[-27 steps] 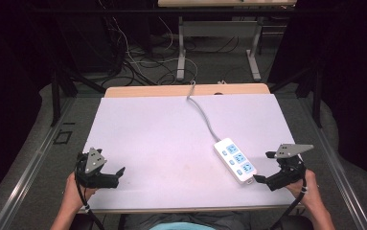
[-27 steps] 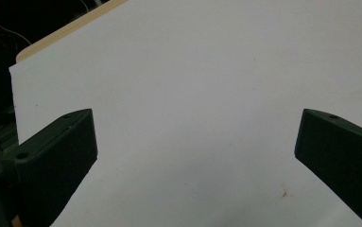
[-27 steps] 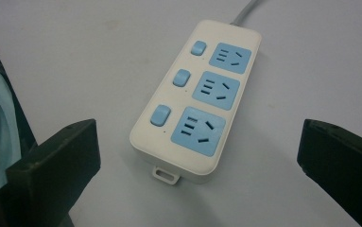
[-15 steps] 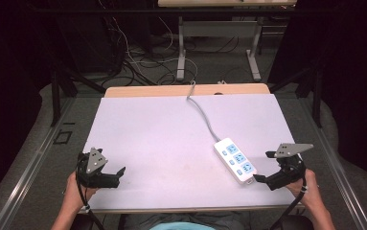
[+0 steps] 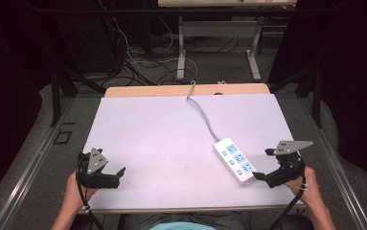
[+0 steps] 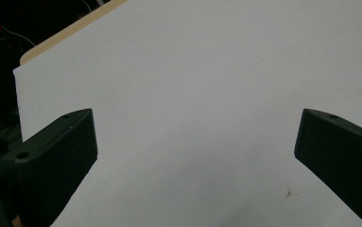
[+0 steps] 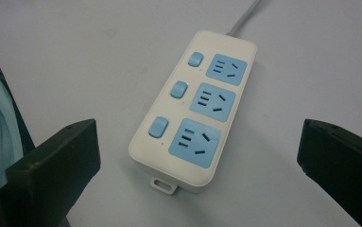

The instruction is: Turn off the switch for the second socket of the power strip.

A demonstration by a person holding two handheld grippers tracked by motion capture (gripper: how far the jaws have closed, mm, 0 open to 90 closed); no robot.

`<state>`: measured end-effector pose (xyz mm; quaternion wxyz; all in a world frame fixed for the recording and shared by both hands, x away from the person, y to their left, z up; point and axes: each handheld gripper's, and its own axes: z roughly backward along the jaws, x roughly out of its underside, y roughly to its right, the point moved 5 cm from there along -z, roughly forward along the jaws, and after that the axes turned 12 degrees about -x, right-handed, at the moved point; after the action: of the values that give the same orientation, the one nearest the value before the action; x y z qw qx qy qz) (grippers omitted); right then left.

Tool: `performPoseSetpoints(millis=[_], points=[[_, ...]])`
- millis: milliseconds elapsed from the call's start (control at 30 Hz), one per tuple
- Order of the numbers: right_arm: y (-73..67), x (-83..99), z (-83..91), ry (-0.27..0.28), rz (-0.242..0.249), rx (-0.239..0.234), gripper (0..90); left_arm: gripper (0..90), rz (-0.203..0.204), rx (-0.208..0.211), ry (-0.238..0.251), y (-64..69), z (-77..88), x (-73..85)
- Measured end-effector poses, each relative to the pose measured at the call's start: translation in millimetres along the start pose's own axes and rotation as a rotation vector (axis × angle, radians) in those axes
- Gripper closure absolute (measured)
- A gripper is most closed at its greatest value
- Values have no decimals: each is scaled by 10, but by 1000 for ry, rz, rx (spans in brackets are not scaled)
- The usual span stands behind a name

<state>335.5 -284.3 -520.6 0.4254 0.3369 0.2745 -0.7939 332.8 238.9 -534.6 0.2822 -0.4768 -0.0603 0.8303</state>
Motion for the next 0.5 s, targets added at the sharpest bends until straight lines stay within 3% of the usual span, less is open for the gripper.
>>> performPoseSetpoints(millis=[500], points=[[0, -141, -35, -21, -4, 6, 0, 1, -10, -13, 3, 9, -7, 2]])
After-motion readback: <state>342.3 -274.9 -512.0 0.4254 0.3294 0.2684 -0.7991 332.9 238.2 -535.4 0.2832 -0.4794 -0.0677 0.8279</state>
